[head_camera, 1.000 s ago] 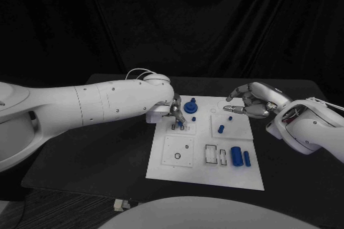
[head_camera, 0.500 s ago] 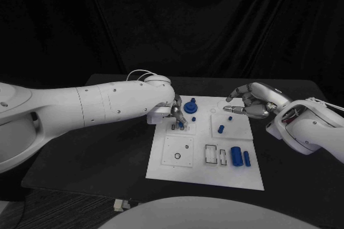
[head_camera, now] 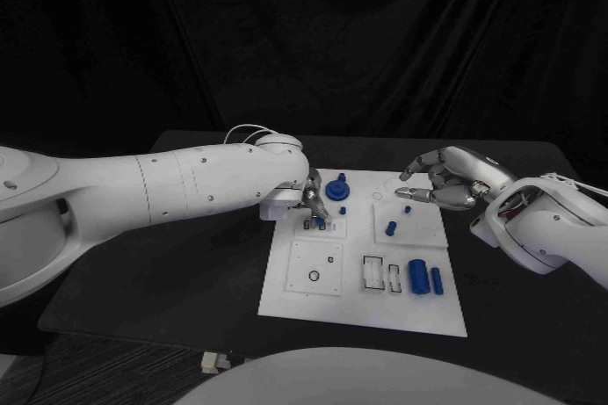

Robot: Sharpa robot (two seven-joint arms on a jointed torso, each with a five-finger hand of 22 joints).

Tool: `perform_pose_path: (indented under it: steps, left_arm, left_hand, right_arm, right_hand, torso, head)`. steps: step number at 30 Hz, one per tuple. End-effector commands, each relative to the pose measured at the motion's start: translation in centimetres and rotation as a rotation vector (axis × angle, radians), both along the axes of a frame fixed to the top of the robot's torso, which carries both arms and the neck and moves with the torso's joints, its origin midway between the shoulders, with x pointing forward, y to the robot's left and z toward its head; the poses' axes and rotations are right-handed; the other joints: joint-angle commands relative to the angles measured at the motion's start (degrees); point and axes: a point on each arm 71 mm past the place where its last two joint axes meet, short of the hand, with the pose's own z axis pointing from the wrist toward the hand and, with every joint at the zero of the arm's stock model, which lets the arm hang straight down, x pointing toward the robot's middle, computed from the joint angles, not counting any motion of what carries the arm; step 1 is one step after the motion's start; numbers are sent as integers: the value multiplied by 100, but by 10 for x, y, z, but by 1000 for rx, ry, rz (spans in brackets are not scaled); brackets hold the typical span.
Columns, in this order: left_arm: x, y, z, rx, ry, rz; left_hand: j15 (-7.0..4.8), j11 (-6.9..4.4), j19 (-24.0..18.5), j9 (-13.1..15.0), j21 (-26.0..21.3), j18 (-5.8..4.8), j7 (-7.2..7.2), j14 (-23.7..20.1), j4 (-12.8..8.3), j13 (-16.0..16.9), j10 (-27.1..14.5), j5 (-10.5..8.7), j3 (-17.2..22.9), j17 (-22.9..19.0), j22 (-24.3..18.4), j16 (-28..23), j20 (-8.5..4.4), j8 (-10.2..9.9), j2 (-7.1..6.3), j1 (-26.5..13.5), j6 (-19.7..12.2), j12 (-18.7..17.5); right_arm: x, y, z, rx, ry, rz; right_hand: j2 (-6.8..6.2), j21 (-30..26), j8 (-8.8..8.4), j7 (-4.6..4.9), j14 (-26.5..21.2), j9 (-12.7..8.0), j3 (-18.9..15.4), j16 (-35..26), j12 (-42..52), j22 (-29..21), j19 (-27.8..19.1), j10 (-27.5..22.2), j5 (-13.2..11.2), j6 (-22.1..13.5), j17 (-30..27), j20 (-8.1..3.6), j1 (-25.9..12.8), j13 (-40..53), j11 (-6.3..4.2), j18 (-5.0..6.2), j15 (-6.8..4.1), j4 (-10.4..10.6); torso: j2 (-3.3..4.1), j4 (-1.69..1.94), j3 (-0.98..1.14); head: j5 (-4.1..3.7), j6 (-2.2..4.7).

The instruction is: Assemble the parts on the task board

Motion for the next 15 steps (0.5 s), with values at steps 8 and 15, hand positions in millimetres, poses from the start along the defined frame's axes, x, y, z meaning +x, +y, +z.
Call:
perform_pose_path:
  steps: [8,15]
  left_arm:
    - [-2,-3,-2,-4,22,-19]
    - [-2,-4,-3,2,30,-26]
  left_hand:
    - [-8,1,286,9,-24,-62,4,585,-1,1505,605,-47,46,1509,1132,15,-6,-44,-9,-65,-41,22]
    - [-4,6,275,16,-34,-58,9,585,14,1505,605,-78,84,1509,1120,15,-1,-54,-13,-80,-47,22]
  right_arm:
    - [0,-1,-2,-12,11,-9]
    - [0,0,-2,-13,13,-9]
  right_hand:
    - [1,-48,-38,4,600,-11,19,17,20,1167,84,588,29,16,1510,37,53,1506,38,76,38,-26]
    - [1,-48,-38,4,600,-11,19,17,20,1167,84,588,29,16,1510,37,53,1506,38,76,38,-26]
  torso:
    - [-2,0,1]
    - [-2,0,1]
  head:
    - [1,-1]
    - [1,-1]
